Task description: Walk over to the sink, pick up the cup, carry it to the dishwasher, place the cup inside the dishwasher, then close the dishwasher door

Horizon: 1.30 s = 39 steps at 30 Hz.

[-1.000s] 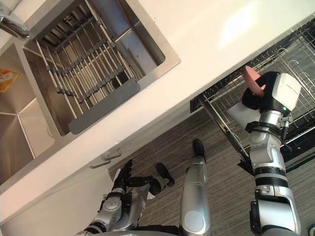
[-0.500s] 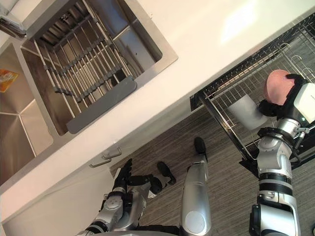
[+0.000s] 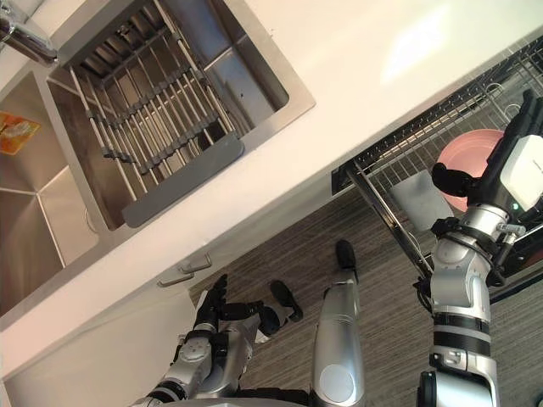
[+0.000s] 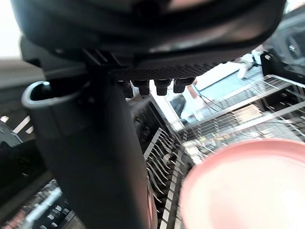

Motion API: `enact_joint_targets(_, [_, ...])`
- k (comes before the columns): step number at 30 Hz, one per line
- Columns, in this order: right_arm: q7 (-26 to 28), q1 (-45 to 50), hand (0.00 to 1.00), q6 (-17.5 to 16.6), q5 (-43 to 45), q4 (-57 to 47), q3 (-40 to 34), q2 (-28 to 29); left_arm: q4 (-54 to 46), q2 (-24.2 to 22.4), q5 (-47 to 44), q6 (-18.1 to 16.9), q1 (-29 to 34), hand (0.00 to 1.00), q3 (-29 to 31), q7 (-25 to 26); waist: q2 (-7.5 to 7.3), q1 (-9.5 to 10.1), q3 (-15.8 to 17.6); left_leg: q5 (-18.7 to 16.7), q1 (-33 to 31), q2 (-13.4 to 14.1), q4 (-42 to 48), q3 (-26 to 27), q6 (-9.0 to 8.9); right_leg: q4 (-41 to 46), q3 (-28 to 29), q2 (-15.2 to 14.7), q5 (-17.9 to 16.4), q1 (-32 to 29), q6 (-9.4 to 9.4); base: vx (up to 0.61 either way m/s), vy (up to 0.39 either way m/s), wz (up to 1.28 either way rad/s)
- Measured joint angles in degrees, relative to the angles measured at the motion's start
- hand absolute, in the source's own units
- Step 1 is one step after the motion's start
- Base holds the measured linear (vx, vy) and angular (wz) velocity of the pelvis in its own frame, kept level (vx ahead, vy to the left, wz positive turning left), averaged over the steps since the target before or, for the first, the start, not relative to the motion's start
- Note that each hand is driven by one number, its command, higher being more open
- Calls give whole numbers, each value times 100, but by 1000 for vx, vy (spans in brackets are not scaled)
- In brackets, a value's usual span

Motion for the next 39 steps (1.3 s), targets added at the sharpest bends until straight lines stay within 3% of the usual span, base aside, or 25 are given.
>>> enact_joint_targets(7, [-71, 719, 100, -338, 90, -1349, -352, 555, 13, 61, 4, 49, 24, 100, 124, 0, -222, -152, 42, -162, 144, 114, 212, -16, -9, -19, -27, 89, -41, 224, -4, 18, -13, -4])
enact_joint_targets(8, [-71, 1021, 100, -491, 280, -1632, -421, 757, 9, 103, 5, 83, 36, 100, 156, -3, -335, -194, 43, -186, 220, 129, 217, -16, -21, -22, -29, 101, -66, 301, -7, 40, -6, -6])
enact_joint_targets(12, [-63, 1646, 100, -771, 569, -2205, -659, 1232, -79, 179, 17, 134, 117, 100, 213, -28, -519, -306, 5, -229, 398, 152, 197, -11, -43, -106, -38, 131, -71, 503, -6, 52, 0, -5])
enact_joint_targets(14, [-19, 2012, 100, -1035, 1026, -2469, -814, 1524, -106, 205, 131, 155, 170, 100, 270, -54, -682, -410, -14, -245, 550, 150, 129, 6, -49, -180, -42, 137, -75, 658, -2, 68, 14, -5])
enact_joint_targets(19, [237, 2559, 100, -1457, 1792, -2680, -965, 2005, -109, 218, 272, 207, 292, 100, 275, -140, -788, -526, -108, -240, 896, 121, -104, 36, -81, -332, -82, 153, -76, 960, -4, 87, 10, -6])
enact_joint_targets(26, [775, 3187, 100, -1771, 3722, -1935, -1100, 2976, -122, 105, 335, 268, 664, 100, 623, -181, -799, -584, -578, -106, 1441, 103, -595, 122, -208, -411, -180, 195, -125, 1313, -62, 107, -8, -5])
enact_joint_targets(32, [1197, 3692, 100, -1988, 6105, -883, -1153, 3075, -124, -132, 335, 338, 908, 100, 949, -249, -789, -548, -1026, -90, 1913, 149, -827, 338, -316, -199, -486, 230, -446, 1511, -157, 78, -23, -15])
enact_joint_targets(39, [1452, 3928, 100, -2079, 7086, 223, -1175, 3162, -102, -147, 333, 435, 1000, 100, 1059, -311, -879, -424, -1380, -114, 2127, 221, -877, 499, -422, 331, -722, 188, -859, 1515, -229, 28, -31, 15])
